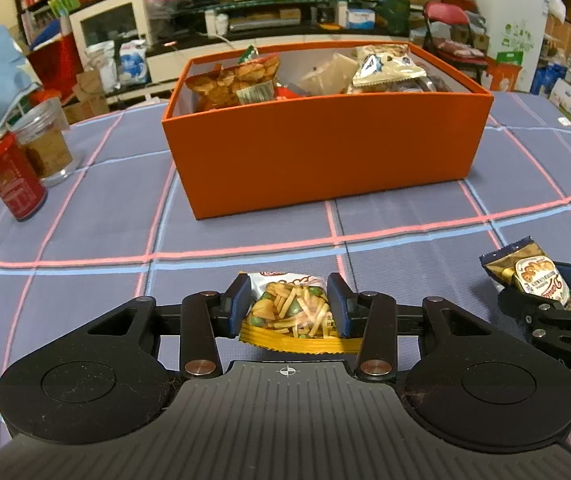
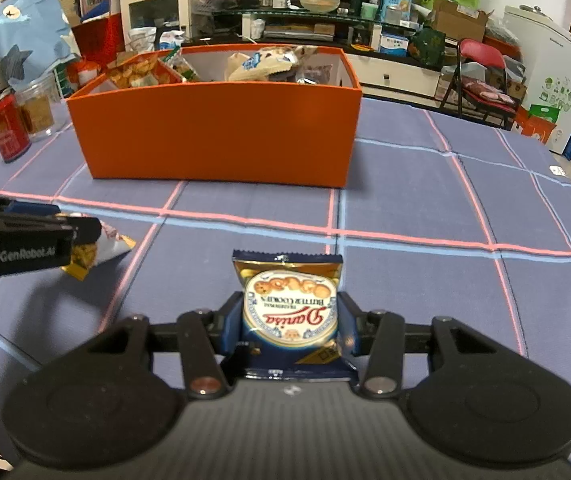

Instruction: Organize snacks

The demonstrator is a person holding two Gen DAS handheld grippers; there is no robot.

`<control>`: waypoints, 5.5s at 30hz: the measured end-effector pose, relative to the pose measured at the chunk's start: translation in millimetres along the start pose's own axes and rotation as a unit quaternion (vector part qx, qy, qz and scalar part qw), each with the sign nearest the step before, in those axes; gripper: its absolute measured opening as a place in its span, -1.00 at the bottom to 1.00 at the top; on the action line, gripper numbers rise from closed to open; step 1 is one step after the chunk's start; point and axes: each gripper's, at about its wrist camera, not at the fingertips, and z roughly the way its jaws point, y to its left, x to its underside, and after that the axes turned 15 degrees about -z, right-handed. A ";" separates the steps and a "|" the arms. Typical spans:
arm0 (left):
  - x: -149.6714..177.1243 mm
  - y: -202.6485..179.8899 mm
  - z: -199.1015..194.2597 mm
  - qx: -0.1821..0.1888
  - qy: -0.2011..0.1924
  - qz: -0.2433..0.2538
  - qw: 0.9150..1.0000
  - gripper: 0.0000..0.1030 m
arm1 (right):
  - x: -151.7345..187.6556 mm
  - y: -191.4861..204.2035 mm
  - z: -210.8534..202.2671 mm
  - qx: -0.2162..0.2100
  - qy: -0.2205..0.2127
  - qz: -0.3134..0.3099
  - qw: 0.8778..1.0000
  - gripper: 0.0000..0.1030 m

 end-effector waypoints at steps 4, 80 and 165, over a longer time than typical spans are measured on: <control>-3.0 4.7 -6.0 0.012 -0.006 -0.005 1.000 -0.73 | 0.0 -1.8 -1.8 0.000 -0.004 0.002 1.000 -0.06; -26.0 21.5 -26.5 0.006 -0.053 -0.019 0.998 -0.62 | -15.7 32.1 -37.5 -0.001 -0.069 -0.046 0.997 -0.09; -61.5 14.8 -66.4 -0.037 -0.111 -0.077 0.990 0.82 | -67.9 8.4 -30.9 0.078 -0.005 -0.003 0.997 0.74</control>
